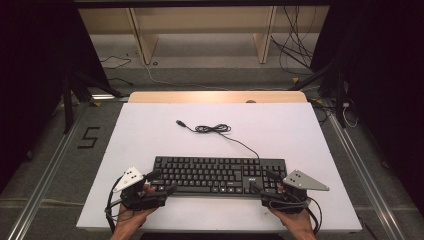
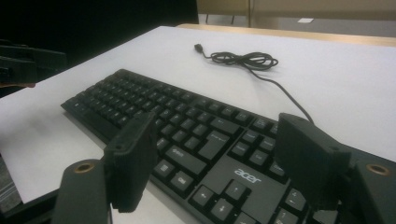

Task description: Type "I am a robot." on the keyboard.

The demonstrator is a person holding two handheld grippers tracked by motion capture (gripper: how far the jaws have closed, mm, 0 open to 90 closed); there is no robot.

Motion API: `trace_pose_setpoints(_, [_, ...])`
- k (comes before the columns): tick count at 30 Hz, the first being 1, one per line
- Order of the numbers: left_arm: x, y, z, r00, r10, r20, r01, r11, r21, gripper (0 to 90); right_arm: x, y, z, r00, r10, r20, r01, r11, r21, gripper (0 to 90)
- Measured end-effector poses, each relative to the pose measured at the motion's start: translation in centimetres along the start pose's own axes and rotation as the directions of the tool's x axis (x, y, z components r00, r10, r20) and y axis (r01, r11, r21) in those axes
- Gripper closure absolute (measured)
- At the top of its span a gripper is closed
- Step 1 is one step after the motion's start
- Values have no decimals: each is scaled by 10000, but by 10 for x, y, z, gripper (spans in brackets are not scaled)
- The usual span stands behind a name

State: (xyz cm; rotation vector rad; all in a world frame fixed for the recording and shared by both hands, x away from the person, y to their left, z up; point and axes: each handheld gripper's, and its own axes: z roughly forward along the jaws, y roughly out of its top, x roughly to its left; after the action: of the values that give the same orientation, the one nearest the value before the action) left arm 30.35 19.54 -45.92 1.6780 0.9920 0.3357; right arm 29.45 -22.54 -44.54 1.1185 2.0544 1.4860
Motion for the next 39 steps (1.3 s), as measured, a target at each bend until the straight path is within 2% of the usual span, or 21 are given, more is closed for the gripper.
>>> trace_pose_setpoints(2, [1,0,1,10000,-71,-38,71,9999,95,156,2,1,3,9999,80,-137,-80,9999,62,311])
trace_pose_setpoints(10, [4,0,1,9995,-264,-181,269,9992,289,161,9,9,18,9989,-116,-464,134,9992,389,310])
trace_pose_setpoints(16, [9,0,1,9981,-471,-405,490,9977,466,175,11,20,35,9978,-118,-649,165,9972,724,310])
trace_pose_setpoints(19, [12,0,1,9975,-562,-422,587,9965,593,200,16,26,45,9969,-190,-764,254,9962,837,311])
trace_pose_setpoints(24, [16,0,1,9952,-680,-711,733,9945,745,230,22,31,63,9949,-289,-965,409,9913,1250,339])
trace_pose_setpoints(34, [25,-1,0,9908,-713,-1147,832,9913,1021,383,31,38,93,9925,-386,-1162,613,9782,1984,479])
trace_pose_setpoints(39, [28,-1,-1,9901,-626,-1258,767,9909,1107,506,32,41,104,9923,-302,-1203,569,9727,2248,567])
